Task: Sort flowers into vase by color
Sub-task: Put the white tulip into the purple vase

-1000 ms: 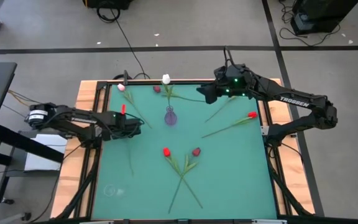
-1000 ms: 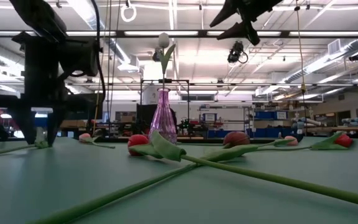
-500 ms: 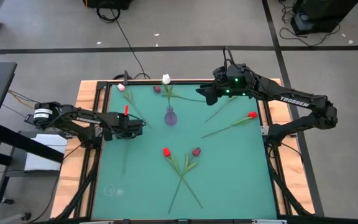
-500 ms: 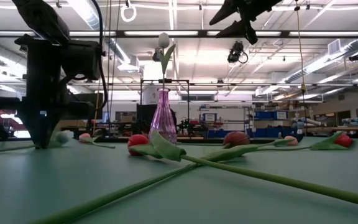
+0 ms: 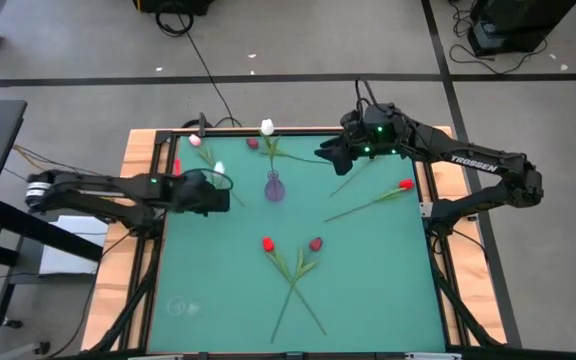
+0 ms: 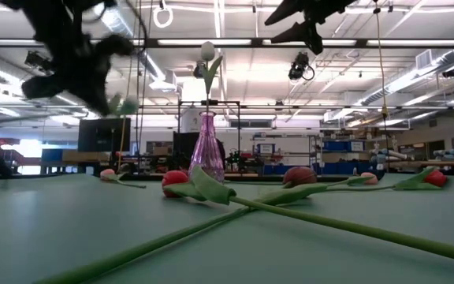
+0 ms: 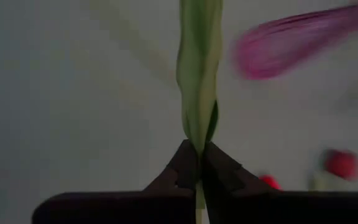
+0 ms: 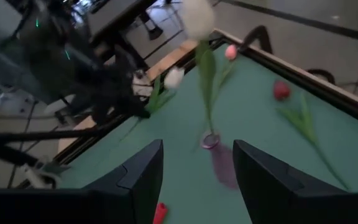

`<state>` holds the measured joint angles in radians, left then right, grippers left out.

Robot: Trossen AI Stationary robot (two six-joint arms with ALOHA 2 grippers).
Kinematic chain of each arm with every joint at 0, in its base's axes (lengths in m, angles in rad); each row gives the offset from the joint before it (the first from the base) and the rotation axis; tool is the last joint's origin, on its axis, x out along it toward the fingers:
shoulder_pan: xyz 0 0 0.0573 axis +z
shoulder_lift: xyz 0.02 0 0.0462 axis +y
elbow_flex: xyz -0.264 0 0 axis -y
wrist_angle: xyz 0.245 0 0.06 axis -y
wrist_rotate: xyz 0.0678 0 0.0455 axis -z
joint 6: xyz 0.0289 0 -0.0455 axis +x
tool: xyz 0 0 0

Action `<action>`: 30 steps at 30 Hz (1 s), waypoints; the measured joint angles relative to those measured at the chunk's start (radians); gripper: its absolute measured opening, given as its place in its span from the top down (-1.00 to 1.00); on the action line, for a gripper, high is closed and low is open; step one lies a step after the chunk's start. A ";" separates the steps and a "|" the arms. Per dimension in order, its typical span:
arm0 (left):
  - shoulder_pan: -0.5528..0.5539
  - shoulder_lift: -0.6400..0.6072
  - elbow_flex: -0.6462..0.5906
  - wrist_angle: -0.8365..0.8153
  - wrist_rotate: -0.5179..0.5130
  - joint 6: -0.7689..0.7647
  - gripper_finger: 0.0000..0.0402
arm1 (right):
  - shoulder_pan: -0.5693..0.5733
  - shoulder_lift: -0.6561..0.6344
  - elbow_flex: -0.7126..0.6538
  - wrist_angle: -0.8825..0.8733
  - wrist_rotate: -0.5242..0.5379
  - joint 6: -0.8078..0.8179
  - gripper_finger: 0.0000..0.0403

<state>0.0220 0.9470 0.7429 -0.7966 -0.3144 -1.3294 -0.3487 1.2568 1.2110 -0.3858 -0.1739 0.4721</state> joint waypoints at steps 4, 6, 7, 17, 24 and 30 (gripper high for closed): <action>-0.037 -0.063 0.116 0.077 -0.055 0.333 0.94 | 0.070 0.009 -0.002 0.077 0.016 -0.043 0.02; -0.053 -0.081 0.170 0.156 -0.057 0.498 0.94 | 0.116 0.023 -0.007 0.159 0.030 -0.037 0.04; -0.064 -0.087 0.193 0.203 -0.058 0.578 0.94 | 0.142 0.037 -0.008 0.213 0.039 -0.037 0.04; -0.155 -0.063 0.269 0.530 0.017 1.106 0.94 | 0.343 0.221 -0.008 0.743 0.197 -0.263 0.04; -0.155 0.019 0.269 0.614 0.062 1.144 0.94 | 0.388 0.313 -0.008 0.902 0.214 -0.301 0.04; -0.155 0.080 0.269 0.683 0.107 1.177 0.94 | 0.395 0.331 -0.008 0.955 0.252 -0.311 0.04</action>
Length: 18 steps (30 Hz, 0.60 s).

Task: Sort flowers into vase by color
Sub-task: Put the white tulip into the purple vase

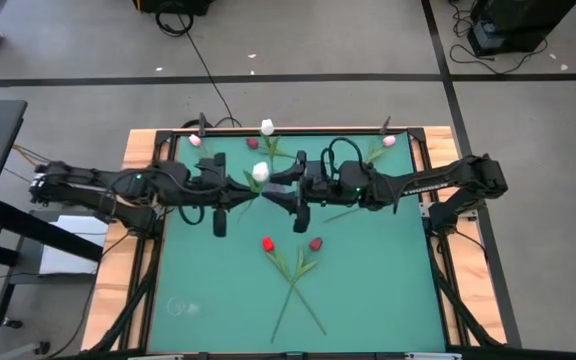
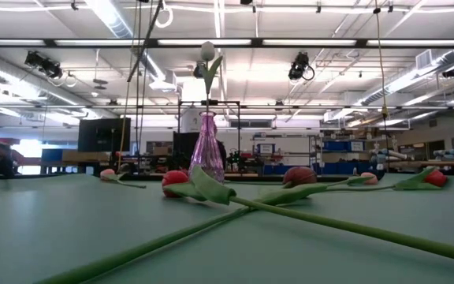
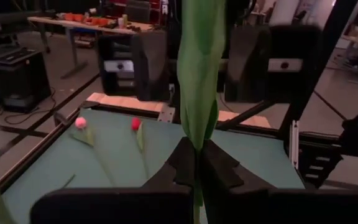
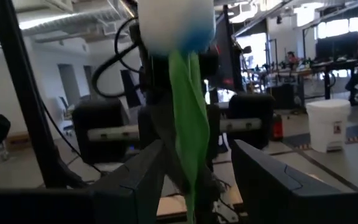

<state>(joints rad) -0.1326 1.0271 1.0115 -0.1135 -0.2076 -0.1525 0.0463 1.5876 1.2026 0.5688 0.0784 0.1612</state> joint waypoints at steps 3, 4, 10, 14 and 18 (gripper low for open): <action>0.000 0.023 0.000 0.013 0.004 0.011 0.94 | -0.001 -0.002 0.000 0.005 -0.032 -0.009 0.04; 0.000 0.028 0.000 0.020 0.004 0.011 0.94 | -0.002 -0.002 0.005 0.004 -0.059 -0.012 0.04; 0.000 0.053 0.000 0.077 0.004 0.013 0.94 | -0.011 -0.002 0.009 -0.003 -0.091 -0.004 0.14; 0.000 0.054 0.000 0.099 0.004 0.032 0.94 | -0.026 -0.002 0.010 -0.001 -0.104 -0.002 0.31; 0.001 0.054 0.000 0.115 0.004 0.035 0.94 | -0.030 -0.002 0.010 -0.004 -0.109 0.003 0.51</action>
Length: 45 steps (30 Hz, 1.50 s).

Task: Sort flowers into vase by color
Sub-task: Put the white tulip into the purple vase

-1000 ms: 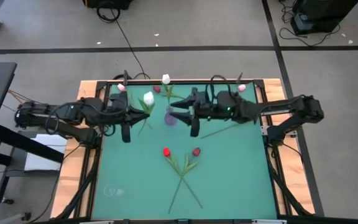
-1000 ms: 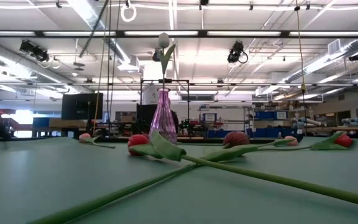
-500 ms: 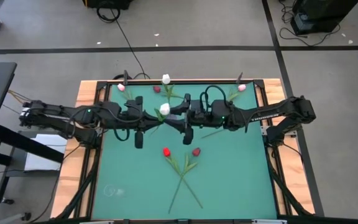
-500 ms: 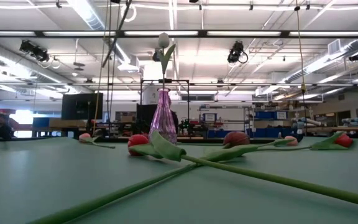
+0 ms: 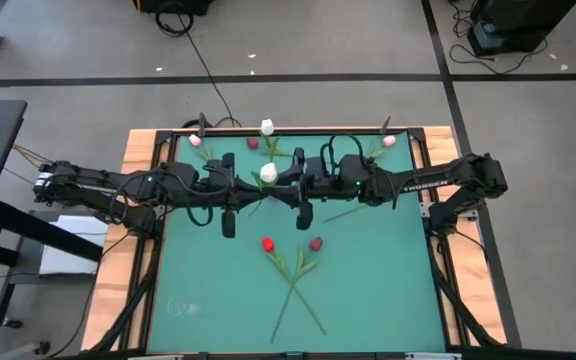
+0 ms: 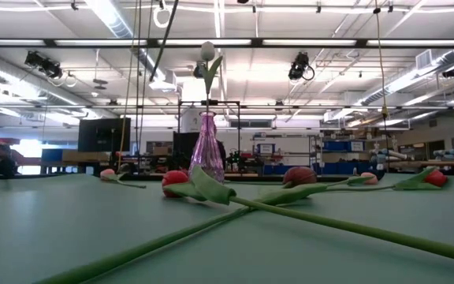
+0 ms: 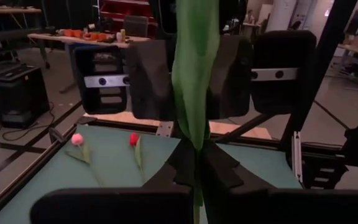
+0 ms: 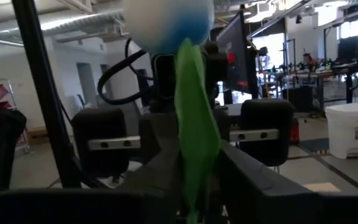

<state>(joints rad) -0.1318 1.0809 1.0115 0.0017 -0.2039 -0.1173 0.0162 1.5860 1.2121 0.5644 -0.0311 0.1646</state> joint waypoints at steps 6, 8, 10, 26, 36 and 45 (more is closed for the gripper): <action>0.006 0.000 0.000 0.000 0.000 0.002 0.84 | 0.000 0.000 0.000 -0.008 -0.035 -0.001 0.83; 0.012 0.000 0.000 0.000 -0.001 0.002 0.74 | -0.001 0.000 0.000 -0.011 -0.041 -0.001 0.93; 0.018 0.000 0.000 0.003 -0.002 0.002 0.61 | -0.002 0.000 0.000 -0.013 -0.042 -0.001 0.95; 0.022 -0.309 -0.041 -0.300 -0.028 -0.022 -0.06 | 0.000 -0.003 0.000 -0.175 0.121 0.000 0.99; 0.016 -0.597 -0.207 -0.310 -0.028 -0.002 -0.06 | 0.041 -0.029 0.000 -0.272 0.232 0.042 0.99; 0.003 -0.638 -0.207 -0.303 -0.027 0.034 -0.06 | 0.008 -0.049 0.210 -0.643 0.285 -0.068 0.99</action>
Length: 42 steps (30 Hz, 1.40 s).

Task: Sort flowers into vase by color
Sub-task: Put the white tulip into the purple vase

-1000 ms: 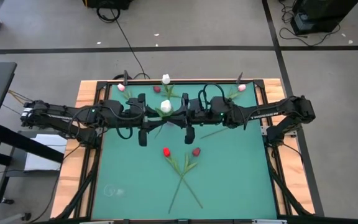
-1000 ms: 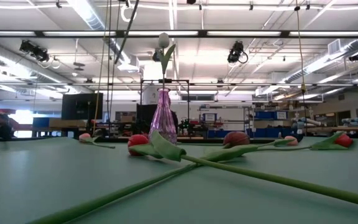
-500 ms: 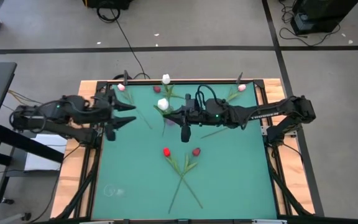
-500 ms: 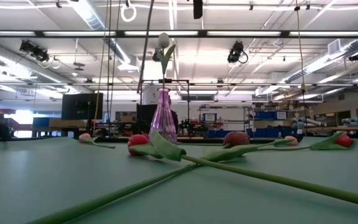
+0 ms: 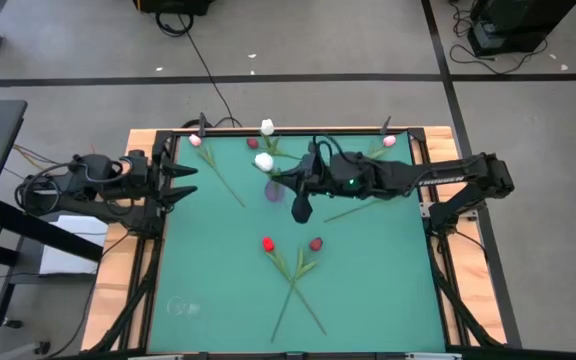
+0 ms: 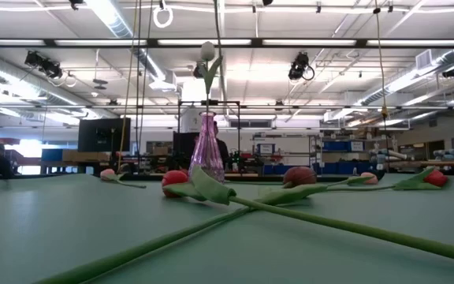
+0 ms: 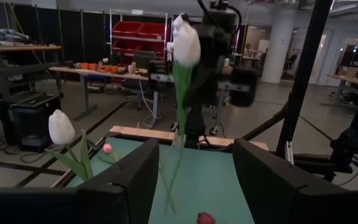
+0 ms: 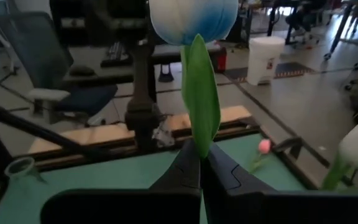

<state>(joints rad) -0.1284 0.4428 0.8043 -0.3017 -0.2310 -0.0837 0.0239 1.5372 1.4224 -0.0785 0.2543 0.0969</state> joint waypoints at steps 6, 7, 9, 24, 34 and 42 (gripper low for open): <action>0.000 0.002 0.000 -0.003 0.000 0.000 -0.06 | -0.098 0.000 0.035 0.015 -0.059 -0.027 0.99; 0.000 0.002 0.000 -0.003 0.000 0.000 -0.06 | -0.113 0.000 0.035 0.018 -0.067 -0.023 0.99; 0.000 0.002 0.000 -0.002 0.000 -0.001 -0.06 | -0.140 0.001 0.035 0.035 -0.084 -0.024 0.99; 0.000 0.002 0.000 -0.003 0.000 -0.001 -0.06 | -0.256 0.001 0.035 0.081 -0.324 -0.055 0.99; 0.000 0.002 0.000 -0.002 0.000 -0.007 -0.06 | -0.295 0.034 0.035 0.101 -0.379 -0.090 0.98; 0.000 0.002 0.000 -0.003 0.000 -0.010 -0.06 | -0.296 0.050 0.035 0.125 -0.388 -0.069 0.97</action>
<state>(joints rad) -0.1284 0.4446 0.8043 -0.3046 -0.2306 -0.0937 -0.2718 1.5875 1.4570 0.0468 -0.1335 0.0274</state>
